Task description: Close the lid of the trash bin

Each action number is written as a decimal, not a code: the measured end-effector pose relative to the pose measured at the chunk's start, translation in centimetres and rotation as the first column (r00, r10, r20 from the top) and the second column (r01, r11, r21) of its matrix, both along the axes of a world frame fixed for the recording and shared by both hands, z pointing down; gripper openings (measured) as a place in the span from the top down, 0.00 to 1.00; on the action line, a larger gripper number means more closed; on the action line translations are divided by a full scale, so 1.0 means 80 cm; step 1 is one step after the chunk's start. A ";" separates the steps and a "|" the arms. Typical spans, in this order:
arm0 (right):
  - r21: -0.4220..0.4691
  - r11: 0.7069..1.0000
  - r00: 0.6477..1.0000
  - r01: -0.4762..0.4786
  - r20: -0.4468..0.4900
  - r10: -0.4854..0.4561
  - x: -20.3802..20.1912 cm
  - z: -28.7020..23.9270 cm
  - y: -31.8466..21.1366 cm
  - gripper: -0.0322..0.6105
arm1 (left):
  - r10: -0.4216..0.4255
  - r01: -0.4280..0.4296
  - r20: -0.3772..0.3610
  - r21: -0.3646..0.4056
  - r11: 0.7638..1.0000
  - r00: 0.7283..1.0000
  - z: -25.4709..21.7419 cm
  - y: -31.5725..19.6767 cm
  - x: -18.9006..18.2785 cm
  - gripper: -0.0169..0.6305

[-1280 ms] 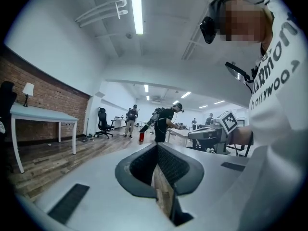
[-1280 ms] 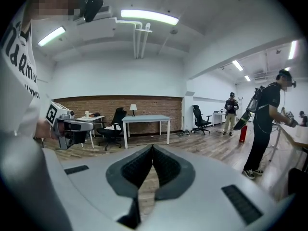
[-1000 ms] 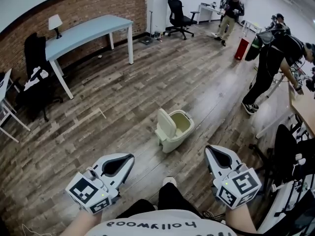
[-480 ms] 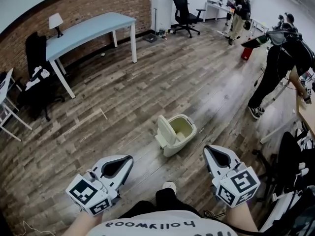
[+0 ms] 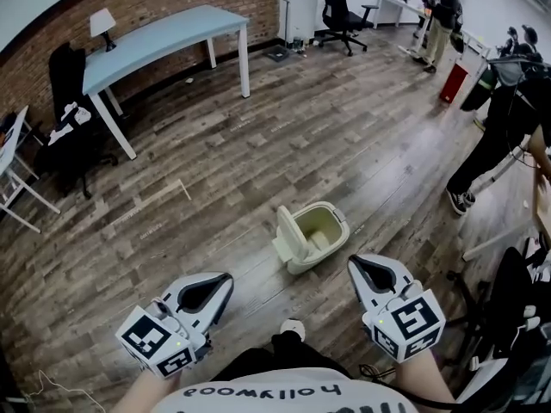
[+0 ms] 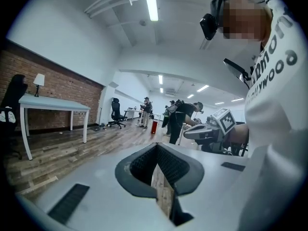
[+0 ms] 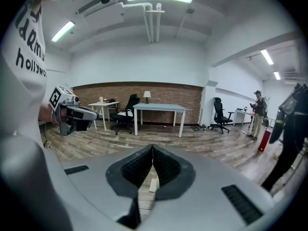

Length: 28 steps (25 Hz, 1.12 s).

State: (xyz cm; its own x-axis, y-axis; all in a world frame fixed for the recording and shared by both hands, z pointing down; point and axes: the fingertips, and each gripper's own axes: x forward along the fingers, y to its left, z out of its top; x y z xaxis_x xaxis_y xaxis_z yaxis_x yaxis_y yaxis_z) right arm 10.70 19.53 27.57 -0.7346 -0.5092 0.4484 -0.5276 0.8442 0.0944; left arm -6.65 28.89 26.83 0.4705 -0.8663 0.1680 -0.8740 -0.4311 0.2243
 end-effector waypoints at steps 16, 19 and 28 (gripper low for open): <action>-0.091 0.991 0.993 0.097 0.082 -0.089 -0.003 0.018 -0.094 0.94 | -0.081 0.081 -0.001 0.013 0.997 0.997 0.002 -0.094 0.014 0.96; -0.098 0.988 0.990 0.121 0.089 -0.113 -0.010 0.024 -0.096 0.94 | -0.094 0.094 0.004 0.004 0.996 0.996 0.007 -0.097 0.012 0.96; -0.147 0.976 0.986 0.161 0.054 -0.155 -0.063 0.052 -0.116 0.94 | -0.121 0.121 0.008 -0.004 0.993 0.993 0.012 -0.120 -0.032 0.96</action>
State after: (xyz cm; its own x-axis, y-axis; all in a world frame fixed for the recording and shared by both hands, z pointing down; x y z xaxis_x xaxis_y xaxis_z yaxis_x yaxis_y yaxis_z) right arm 5.67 10.22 31.72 -0.8202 -0.3142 0.4781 -0.3870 0.9202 -0.0590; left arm -9.25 19.31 27.79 0.3613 -0.9160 0.1746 -0.9212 -0.3215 0.2191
